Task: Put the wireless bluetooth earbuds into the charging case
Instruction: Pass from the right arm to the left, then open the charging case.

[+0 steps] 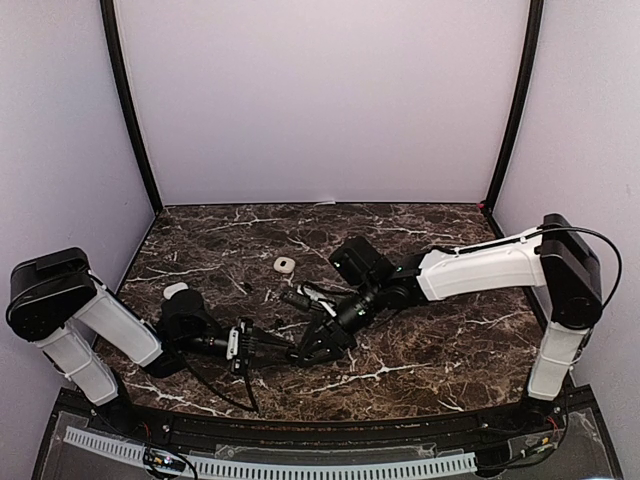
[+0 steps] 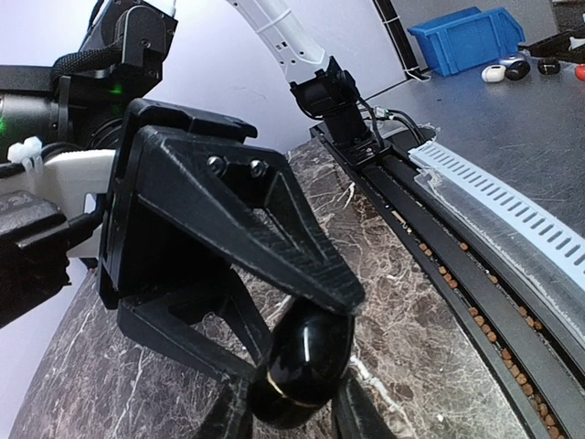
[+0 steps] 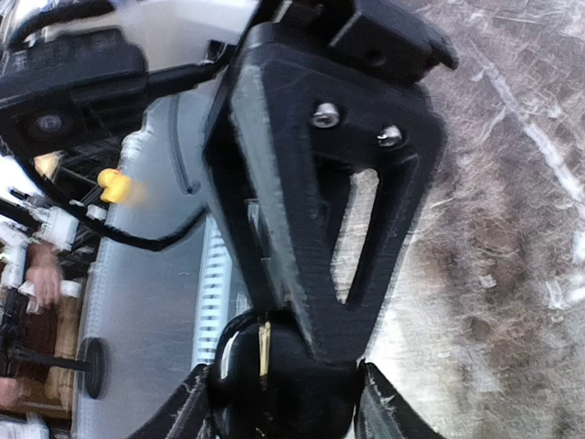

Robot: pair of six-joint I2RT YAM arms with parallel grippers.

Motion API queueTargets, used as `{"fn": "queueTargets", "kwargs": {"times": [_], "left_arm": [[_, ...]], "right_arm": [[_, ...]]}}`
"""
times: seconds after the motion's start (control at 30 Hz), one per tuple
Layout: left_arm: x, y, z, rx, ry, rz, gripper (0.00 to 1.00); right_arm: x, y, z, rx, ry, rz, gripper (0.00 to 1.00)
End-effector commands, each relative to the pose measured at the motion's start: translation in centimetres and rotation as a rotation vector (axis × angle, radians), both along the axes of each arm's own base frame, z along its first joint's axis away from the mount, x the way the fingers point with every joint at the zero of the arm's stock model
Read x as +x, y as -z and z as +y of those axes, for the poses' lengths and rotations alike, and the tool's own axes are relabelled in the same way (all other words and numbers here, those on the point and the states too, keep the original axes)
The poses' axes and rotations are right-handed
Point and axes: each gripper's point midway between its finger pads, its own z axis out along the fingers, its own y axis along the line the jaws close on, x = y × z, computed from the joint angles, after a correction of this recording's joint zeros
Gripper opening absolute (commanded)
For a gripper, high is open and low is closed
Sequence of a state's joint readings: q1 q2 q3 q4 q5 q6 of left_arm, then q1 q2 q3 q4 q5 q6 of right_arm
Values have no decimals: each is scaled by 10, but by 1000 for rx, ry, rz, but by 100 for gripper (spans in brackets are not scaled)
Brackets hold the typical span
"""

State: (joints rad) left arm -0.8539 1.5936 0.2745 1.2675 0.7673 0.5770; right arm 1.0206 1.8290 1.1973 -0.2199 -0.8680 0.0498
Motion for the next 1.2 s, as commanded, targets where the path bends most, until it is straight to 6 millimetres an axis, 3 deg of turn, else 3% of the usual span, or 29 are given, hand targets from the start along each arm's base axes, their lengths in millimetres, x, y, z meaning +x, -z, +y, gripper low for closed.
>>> {"fn": "queueTargets", "kwargs": {"times": [0.0,0.1,0.2,0.5,0.57,0.73,0.87,1.0,1.17], "left_arm": [[3,-5,-2,-3,-15,13,14],[7,-4,-3,2,-39,34,14],[11,-5,-4,-2,-59,58,14],[17,-8,-5,-16,-92,103,14],[18,-8,-6,-16,-96,110,14],[22,-5,-7,-6,-114,139,15],[26,-3,-9,4,-123,168,15],[30,-4,-8,2,-128,200,15],[30,-2,-8,13,-124,208,15]], "right_arm": [[14,-17,1,59,74,-162,58],[20,-20,-11,47,124,-232,69],[25,-22,-22,41,166,-302,71],[49,-93,-65,268,430,-612,72],[48,-99,-75,343,449,-684,79],[34,-88,-89,425,408,-760,72],[23,-70,-82,391,295,-753,69],[10,-57,-75,383,176,-771,55],[2,-48,-63,372,103,-830,54]]}}
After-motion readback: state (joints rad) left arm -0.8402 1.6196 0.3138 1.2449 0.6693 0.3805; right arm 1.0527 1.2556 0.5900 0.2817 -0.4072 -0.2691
